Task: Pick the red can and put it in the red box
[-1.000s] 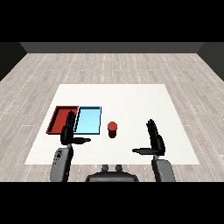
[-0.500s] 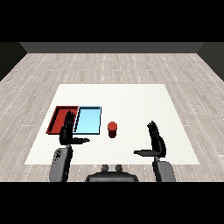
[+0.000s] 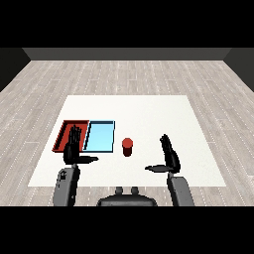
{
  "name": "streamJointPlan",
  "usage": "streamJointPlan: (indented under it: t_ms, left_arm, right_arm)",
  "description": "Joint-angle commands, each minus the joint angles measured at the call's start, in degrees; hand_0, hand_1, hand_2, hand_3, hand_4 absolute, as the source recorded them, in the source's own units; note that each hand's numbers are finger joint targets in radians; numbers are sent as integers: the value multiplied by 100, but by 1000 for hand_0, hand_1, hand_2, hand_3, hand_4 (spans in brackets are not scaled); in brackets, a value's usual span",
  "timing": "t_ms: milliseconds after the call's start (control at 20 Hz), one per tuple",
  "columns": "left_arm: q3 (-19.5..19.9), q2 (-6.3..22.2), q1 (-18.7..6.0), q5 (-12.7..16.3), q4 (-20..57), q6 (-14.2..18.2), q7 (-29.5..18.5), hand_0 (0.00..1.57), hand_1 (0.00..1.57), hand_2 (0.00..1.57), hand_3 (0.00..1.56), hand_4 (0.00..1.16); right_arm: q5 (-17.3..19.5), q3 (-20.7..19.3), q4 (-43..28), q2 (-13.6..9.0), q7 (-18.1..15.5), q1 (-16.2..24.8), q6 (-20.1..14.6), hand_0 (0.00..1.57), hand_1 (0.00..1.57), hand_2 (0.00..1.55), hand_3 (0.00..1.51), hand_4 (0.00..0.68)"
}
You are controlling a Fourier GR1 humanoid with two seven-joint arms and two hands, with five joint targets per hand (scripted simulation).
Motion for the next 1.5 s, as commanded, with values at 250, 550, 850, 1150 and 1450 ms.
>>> streamJointPlan:
  t_ms: [250,550,850,1150,1450]
  left_arm:
    - [-42,-152,103,-41,-245,208,115,0,0,0,0,0]
    - [-83,-117,-107,-39,-9,100,114,0,0,0,0,0]
    - [104,-11,-298,52,200,71,38,0,0,0,0,0]
    - [-73,-143,107,-76,-85,142,-8,0,0,0,0,0]
    - [3,-146,-166,51,193,67,-192,0,0,0,0,0]
  right_arm:
    - [-53,-6,1005,79,-70,-770,-279,0,0,0,0,0]
    - [-772,598,938,80,417,-985,-815,0,0,0,0,0]
    - [-1080,621,1907,81,-61,-1451,-790,0,0,0,0,0]
    - [-1465,1120,2582,82,-473,-1860,-1419,0,0,0,0,0]
    - [-1930,1957,2875,82,-1035,-1737,-1767,0,0,0,0,0]
